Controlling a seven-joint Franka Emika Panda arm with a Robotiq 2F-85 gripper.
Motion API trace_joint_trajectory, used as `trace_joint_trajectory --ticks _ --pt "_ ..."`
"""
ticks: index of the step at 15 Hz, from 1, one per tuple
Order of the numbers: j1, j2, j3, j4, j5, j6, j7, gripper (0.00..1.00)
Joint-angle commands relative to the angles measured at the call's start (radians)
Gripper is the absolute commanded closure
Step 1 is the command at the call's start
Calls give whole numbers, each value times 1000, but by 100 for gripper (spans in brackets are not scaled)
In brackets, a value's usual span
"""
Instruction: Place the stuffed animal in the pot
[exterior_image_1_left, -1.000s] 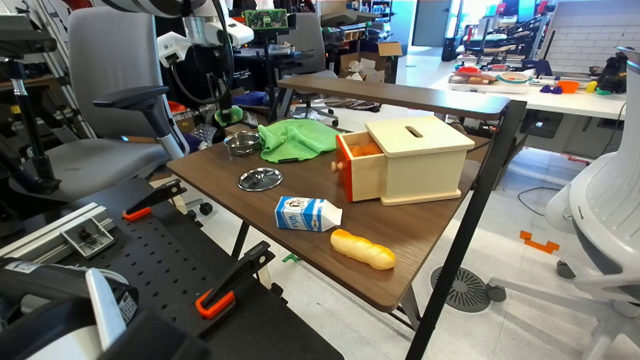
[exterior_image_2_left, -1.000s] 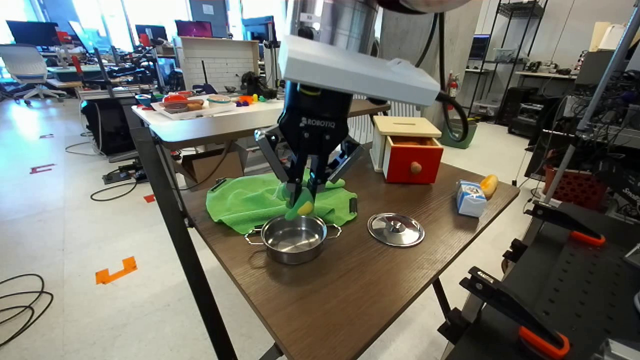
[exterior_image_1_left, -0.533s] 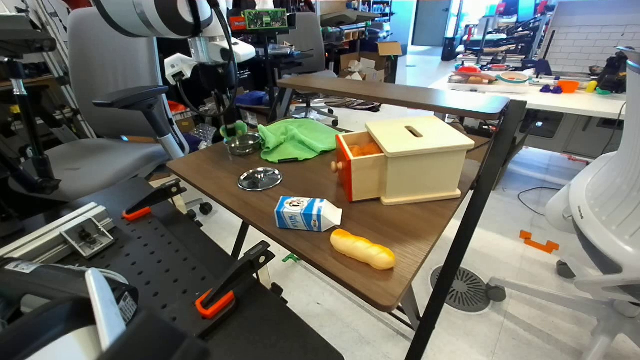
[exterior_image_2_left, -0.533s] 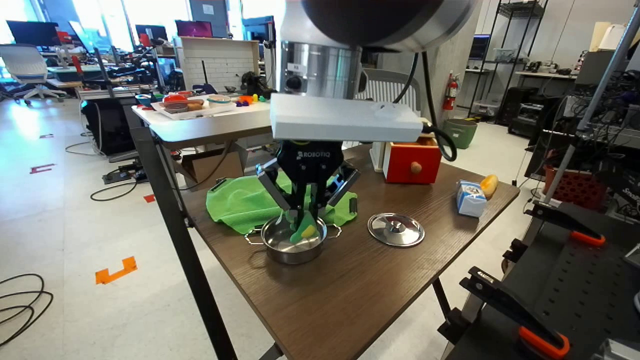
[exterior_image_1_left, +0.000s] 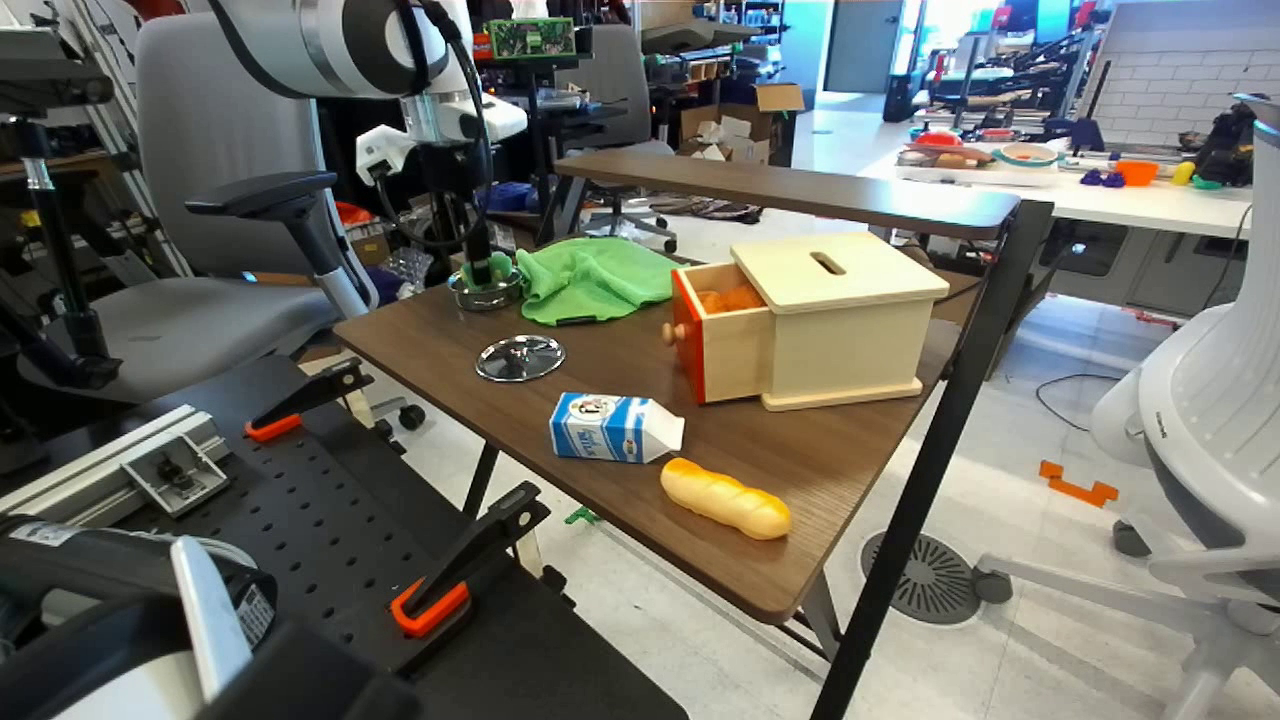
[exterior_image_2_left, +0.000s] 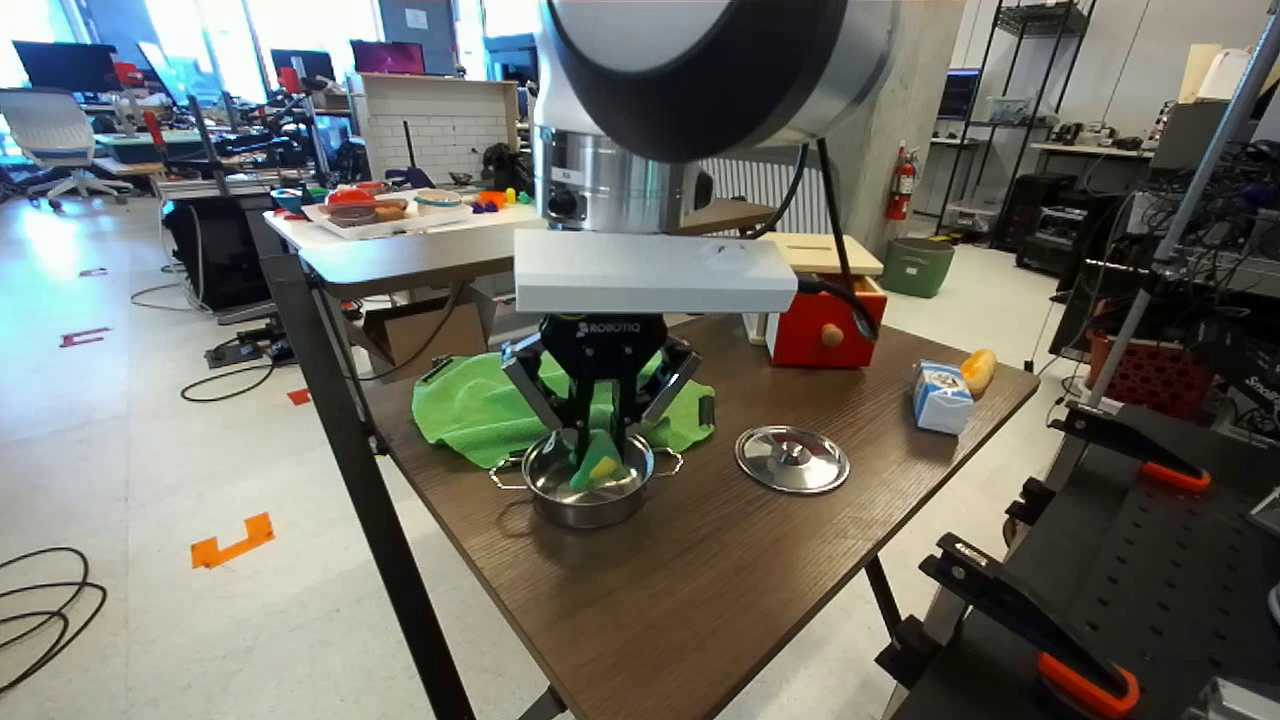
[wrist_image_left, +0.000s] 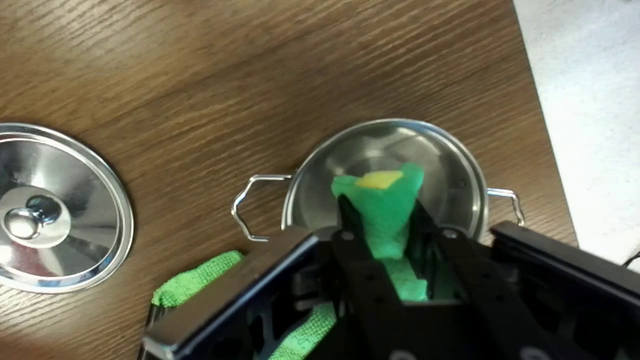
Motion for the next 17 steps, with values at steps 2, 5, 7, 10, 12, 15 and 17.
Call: trace_joint_trajectory --ticks 2,5,7,10,12,15,17 --pt "-1 9 -1 41 -6 -38 19 36" --pt "-2 -24 -3 24 -8 -26 19 15" --pt "-11 -46 2 13 -3 -24 12 1" --pt "-41 -85 25 -12 23 -14 -9 0" --pt "-107 -127 97 -44 85 -45 -92 0" --pt "-101 -97 95 -19 94 -52 -119 0" --pt "-124 -117 115 -40 111 -58 -154 0"
